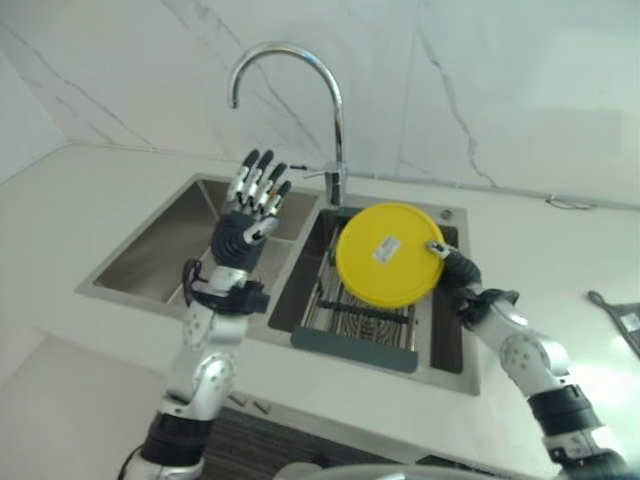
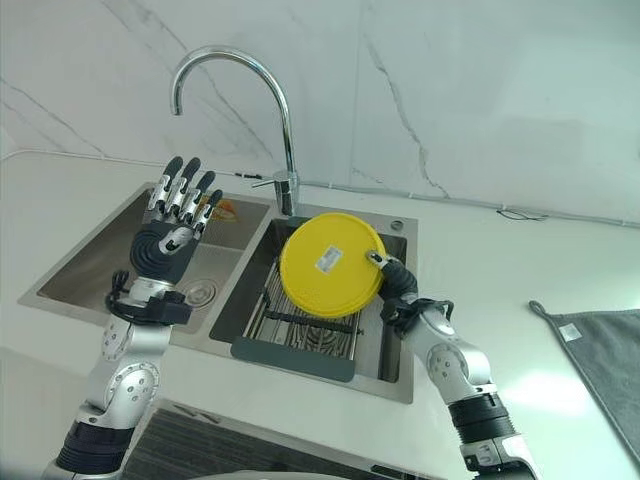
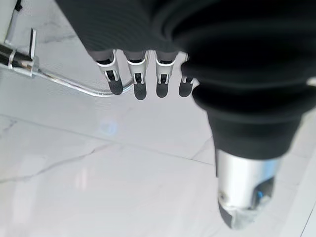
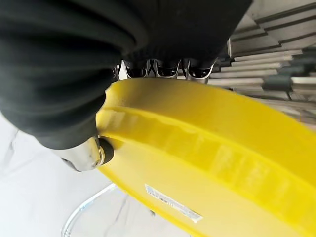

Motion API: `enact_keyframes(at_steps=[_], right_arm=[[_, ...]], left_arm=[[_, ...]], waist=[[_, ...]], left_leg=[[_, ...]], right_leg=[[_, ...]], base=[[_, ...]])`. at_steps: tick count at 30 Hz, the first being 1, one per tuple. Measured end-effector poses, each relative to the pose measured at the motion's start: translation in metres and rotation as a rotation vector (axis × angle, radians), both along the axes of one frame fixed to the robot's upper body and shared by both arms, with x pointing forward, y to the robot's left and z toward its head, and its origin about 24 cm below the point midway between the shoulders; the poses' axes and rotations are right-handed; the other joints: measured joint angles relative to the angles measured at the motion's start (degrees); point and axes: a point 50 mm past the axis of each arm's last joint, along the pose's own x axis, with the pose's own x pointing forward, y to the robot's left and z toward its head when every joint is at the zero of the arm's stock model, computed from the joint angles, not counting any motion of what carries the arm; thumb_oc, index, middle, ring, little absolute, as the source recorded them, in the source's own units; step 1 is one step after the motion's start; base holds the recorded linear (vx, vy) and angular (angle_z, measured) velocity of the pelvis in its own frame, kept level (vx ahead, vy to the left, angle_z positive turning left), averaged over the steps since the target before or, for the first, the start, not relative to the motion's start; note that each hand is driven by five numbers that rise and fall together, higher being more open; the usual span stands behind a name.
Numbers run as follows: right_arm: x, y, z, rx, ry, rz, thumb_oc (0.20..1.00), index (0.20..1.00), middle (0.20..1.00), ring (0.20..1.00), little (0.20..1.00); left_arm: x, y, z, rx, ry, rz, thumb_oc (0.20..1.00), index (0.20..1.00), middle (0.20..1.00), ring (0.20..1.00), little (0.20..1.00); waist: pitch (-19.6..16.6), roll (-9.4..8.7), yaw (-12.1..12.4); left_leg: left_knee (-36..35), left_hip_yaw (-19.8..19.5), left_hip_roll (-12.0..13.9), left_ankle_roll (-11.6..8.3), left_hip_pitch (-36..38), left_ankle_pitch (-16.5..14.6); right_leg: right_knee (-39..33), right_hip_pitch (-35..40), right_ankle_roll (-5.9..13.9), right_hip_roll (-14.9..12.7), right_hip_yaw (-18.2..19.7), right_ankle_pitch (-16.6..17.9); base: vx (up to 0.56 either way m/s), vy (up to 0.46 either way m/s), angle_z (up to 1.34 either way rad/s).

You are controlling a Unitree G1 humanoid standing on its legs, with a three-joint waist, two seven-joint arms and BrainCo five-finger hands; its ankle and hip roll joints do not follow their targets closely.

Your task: Place the dishes in the dishwasher.

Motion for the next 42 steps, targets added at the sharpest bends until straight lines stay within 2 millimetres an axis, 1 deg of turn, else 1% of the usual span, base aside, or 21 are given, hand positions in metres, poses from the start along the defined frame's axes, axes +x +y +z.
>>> enact_keyframes(at_steps=[8,10,13,18,19,21,22,24,25,26,27,28,29,30,31,33,34,35,36,41,42], right_arm=[[-0.001,0.006,-0.005,0.052,-0.014,-0.011,0.200,0.200,0.200,0.200,0.200],[-0.014,0.012,0.003,0.073,-0.068,0.027,0.200,0.200,0.200,0.200,0.200],[-0.018,0.014,0.010,0.087,-0.113,0.059,0.200,0.200,0.200,0.200,0.200],[-0.019,0.001,0.027,0.071,-0.195,0.041,0.200,0.200,0.200,0.200,0.200],[-0.019,-0.003,0.033,0.068,-0.221,0.040,0.200,0.200,0.200,0.200,0.200],[-0.019,-0.008,0.036,0.056,-0.238,0.047,0.200,0.200,0.200,0.200,0.200],[-0.021,-0.007,0.036,0.056,-0.238,0.053,0.200,0.200,0.200,0.200,0.200],[-0.021,-0.010,0.040,0.049,-0.256,0.047,0.200,0.200,0.200,0.200,0.200],[-0.022,-0.014,0.046,0.041,-0.286,0.034,0.200,0.200,0.200,0.200,0.200],[-0.027,-0.027,0.051,0.023,-0.321,-0.021,0.200,0.200,0.200,0.200,0.200],[-0.031,-0.031,0.051,0.019,-0.326,-0.038,0.200,0.200,0.200,0.200,0.200],[-0.042,-0.039,0.045,0.008,-0.309,-0.061,0.200,0.200,0.200,0.200,0.200],[-0.051,-0.045,0.045,0.001,-0.314,-0.075,0.200,0.200,0.200,0.200,0.200],[-0.065,-0.055,0.040,0.010,-0.304,-0.122,0.200,0.200,0.200,0.200,0.200],[-0.068,-0.055,0.037,0.016,-0.291,-0.133,0.200,0.200,0.200,0.200,0.200],[-0.064,-0.043,0.035,0.031,-0.281,-0.078,0.200,0.200,0.200,0.200,0.200],[-0.061,-0.034,0.035,0.045,-0.288,-0.029,0.200,0.200,0.200,0.200,0.200],[-0.056,-0.023,0.035,0.063,-0.295,0.018,0.200,0.200,0.200,0.200,0.200],[-0.054,-0.019,0.036,0.066,-0.301,0.047,0.200,0.200,0.200,0.200,0.200],[-0.051,-0.024,0.038,0.038,-0.315,0.058,0.200,0.200,0.200,0.200,0.200],[-0.051,-0.027,0.040,0.029,-0.323,0.056,0.200,0.200,0.200,0.200,0.200]], left_arm=[[0.000,0.002,0.000,0.016,0.013,0.001,1.000,1.000,1.000,1.000,1.000],[-0.004,0.008,-0.007,0.017,0.044,0.026,1.000,1.000,1.000,1.000,1.000],[-0.006,0.008,-0.012,0.014,0.068,0.024,1.000,1.000,1.000,1.000,1.000],[-0.015,0.011,-0.022,-0.006,0.088,0.023,1.000,1.000,1.000,1.000,1.000],[-0.019,0.013,-0.023,-0.009,0.083,0.033,1.000,1.000,1.000,1.000,1.000],[-0.020,0.019,-0.016,-0.015,0.029,0.062,1.000,1.000,1.000,1.000,1.000],[-0.020,0.021,-0.013,-0.018,0.004,0.075,1.000,1.000,1.000,1.000,1.000],[-0.017,0.020,-0.007,-0.020,-0.036,0.068,1.000,1.000,1.000,1.000,1.000],[-0.014,0.020,-0.002,-0.015,-0.064,0.060,1.000,1.000,1.000,1.000,1.000],[-0.007,0.020,0.004,-0.008,-0.092,0.052,1.000,1.000,1.000,1.000,1.000],[-0.006,0.023,0.009,-0.003,-0.110,0.063,1.000,1.000,1.000,1.000,1.000],[-0.003,0.023,0.013,0.023,-0.124,0.051,1.000,1.000,1.000,1.000,1.000],[-0.003,0.024,0.014,0.027,-0.133,0.045,1.000,1.000,1.000,1.000,1.000],[-0.004,0.025,0.014,0.029,-0.134,0.045,1.000,1.000,1.000,1.000,1.000],[-0.009,0.033,0.012,0.041,-0.127,0.074,1.000,1.000,1.000,1.000,1.000],[-0.020,0.047,0.003,0.070,-0.082,0.123,1.000,1.000,1.000,1.000,1.000],[-0.026,0.053,-0.001,0.085,-0.062,0.144,1.000,1.000,1.000,1.000,1.000],[-0.031,0.058,-0.002,0.093,-0.053,0.164,1.000,1.000,1.000,1.000,1.000],[-0.029,0.056,-0.001,0.095,-0.058,0.150,1.000,1.000,1.000,1.000,1.000],[-0.023,0.046,0.008,0.093,-0.109,0.108,1.000,1.000,1.000,1.000,1.000],[-0.023,0.045,0.010,0.091,-0.117,0.108,1.000,1.000,1.000,1.000,1.000]], waist=[[0.01,0.09,-0.27],[0.15,0.32,-0.34],[0.35,0.96,-0.36],[0.78,1.59,-0.61],[0.89,1.37,-0.70],[3.72,-2.44,-1.26],[4.45,-3.58,-1.33],[5.00,-2.67,-3.21],[5.69,-1.30,-3.99],[6.99,-2.09,-6.23],[7.38,-2.62,-6.58],[7.69,-4.40,-7.41],[7.92,-3.86,-7.05],[7.98,-3.61,-7.65],[8.17,-3.37,-7.22],[8.34,-2.44,-6.13],[8.32,-2.36,-5.84],[8.28,-2.18,-5.08],[8.33,-1.91,-5.46],[8.13,-1.38,-4.59],[8.03,-1.62,-4.72]], left_leg=[[-0.04,-0.23,0.43,-0.30,-0.17,0.01],[-0.05,-0.15,0.68,-0.42,-0.29,-0.09],[-0.05,-0.15,0.86,-0.64,-1.18,0.11],[0.21,0.38,1.01,0.11,-1.97,-0.59],[0.45,0.78,0.96,-0.55,-1.88,-0.16],[10.01,-0.74,-1.87,0.06,-5.48,-1.32],[12.35,-2.89,-1.71,0.87,-5.84,-3.99],[11.00,-2.48,1.01,0.37,-4.34,-4.29],[9.92,-1.58,2.02,-0.15,-3.72,-4.62],[8.73,1.14,-0.11,-1.32,-2.70,-5.35],[9.20,2.40,-2.55,0.56,-3.37,-5.85],[10.05,1.91,-6.45,3.35,-3.35,-6.48],[11.27,1.33,-7.53,4.92,-5.23,-5.90],[9.53,0.86,-9.10,6.67,-4.33,-5.88],[7.70,2.48,-9.74,7.40,-2.91,-3.97],[4.29,6.82,-9.53,8.23,-0.53,-3.45],[3.65,10.31,-9.25,9.19,-0.10,-2.63],[3.60,12.75,-8.67,9.26,-0.20,-3.01],[3.53,14.56,-8.29,9.27,-0.15,-3.23],[3.49,19.25,-6.38,9.23,-0.68,-3.66],[3.75,19.72,-6.37,9.54,-1.20,-3.89]], right_leg=[[0.00,-0.03,-0.37,0.41,-0.11,-0.24],[0.01,-0.16,-0.64,0.68,-0.07,-0.41],[0.02,-0.96,-0.74,0.86,-0.15,-0.38],[0.04,-2.15,-1.26,0.61,0.05,0.01],[0.12,-2.69,-1.52,0.41,0.57,0.13],[1.77,-4.04,-1.54,-3.04,3.45,0.08],[2.17,-4.09,-0.97,-4.36,6.34,0.61],[2.51,-4.09,0.37,-4.56,8.04,1.30],[4.13,-4.55,1.75,-5.35,8.43,0.94],[7.16,-6.19,3.77,-9.28,9.19,0.77],[8.34,-7.03,3.94,-11.79,9.67,0.77],[9.12,-7.71,4.47,-14.92,10.00,2.30],[10.63,-8.47,4.17,-16.45,9.84,3.29],[12.32,-9.46,2.55,-17.95,8.54,4.64],[13.65,-11.01,3.02,-18.78,8.26,6.49],[15.63,-13.58,5.80,-18.19,2.92,6.01],[17.23,-14.87,6.66,-17.23,-2.44,5.19],[19.30,-15.93,6.55,-15.81,-5.28,5.00],[23.92,-16.58,5.13,-14.02,-6.01,2.25],[36.64,-13.73,4.17,-10.52,-6.37,-8.24],[37.54,-12.69,5.17,-10.13,-6.29,-9.62]], base=[[-0.02,-0.188,0.01],[-0.09,-0.109,0.00],[-0.08,0.007,0.02],[-0.08,0.181,-0.05],[-0.12,0.429,-0.35],[-0.13,0.560,-0.70],[-0.14,0.584,-0.88],[-0.16,0.589,-0.66],[-0.15,0.529,-0.32],[-0.21,0.793,-0.18],[-0.15,0.682,-0.05],[-0.12,0.778,0.04],[-0.04,0.457,0.30],[-0.03,0.478,0.18],[-0.05,0.306,-0.32],[-0.15,0.353,-0.99],[-0.21,0.389,-1.25],[-0.12,0.238,-1.28],[-0.13,0.245,-1.05],[-0.04,0.124,-0.58],[0.00,0.065,-0.43]])
